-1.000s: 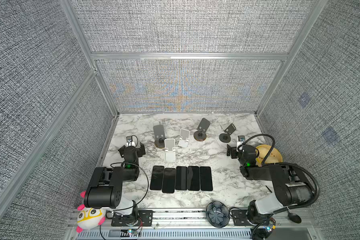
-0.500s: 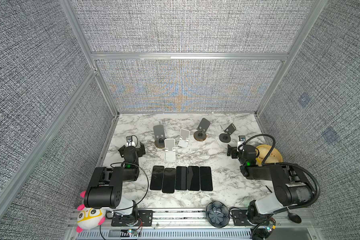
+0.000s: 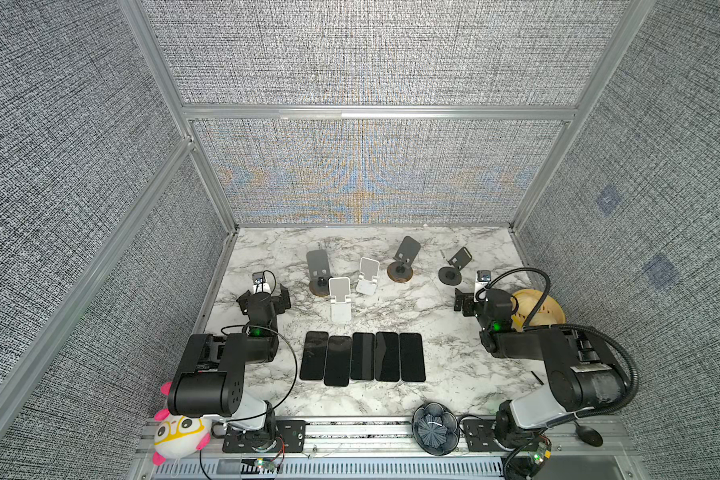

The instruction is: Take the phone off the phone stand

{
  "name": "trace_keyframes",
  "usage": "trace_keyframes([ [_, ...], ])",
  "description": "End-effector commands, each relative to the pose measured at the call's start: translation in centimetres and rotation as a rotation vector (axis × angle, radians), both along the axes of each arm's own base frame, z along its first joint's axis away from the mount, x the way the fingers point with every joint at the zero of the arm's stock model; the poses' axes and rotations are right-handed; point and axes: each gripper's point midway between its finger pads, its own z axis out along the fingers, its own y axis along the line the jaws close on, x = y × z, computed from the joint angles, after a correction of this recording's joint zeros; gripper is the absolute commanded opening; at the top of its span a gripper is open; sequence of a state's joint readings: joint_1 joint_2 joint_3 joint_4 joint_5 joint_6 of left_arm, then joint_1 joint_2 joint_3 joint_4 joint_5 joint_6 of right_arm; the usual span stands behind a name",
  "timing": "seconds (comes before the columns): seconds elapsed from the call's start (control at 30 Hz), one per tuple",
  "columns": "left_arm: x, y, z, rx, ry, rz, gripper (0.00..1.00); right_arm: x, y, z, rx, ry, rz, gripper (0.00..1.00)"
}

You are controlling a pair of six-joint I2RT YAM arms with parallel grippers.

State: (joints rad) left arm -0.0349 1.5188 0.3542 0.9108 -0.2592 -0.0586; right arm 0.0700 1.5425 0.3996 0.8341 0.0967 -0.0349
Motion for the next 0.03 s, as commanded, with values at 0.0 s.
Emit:
trace_keyframes([
  [0.0, 0.17, -0.06, 0.45, 0.001, -0.020, -0.006, 0.98, 0.12, -0.16, 0.46, 0.002, -0.019, -0.010, 0.99],
])
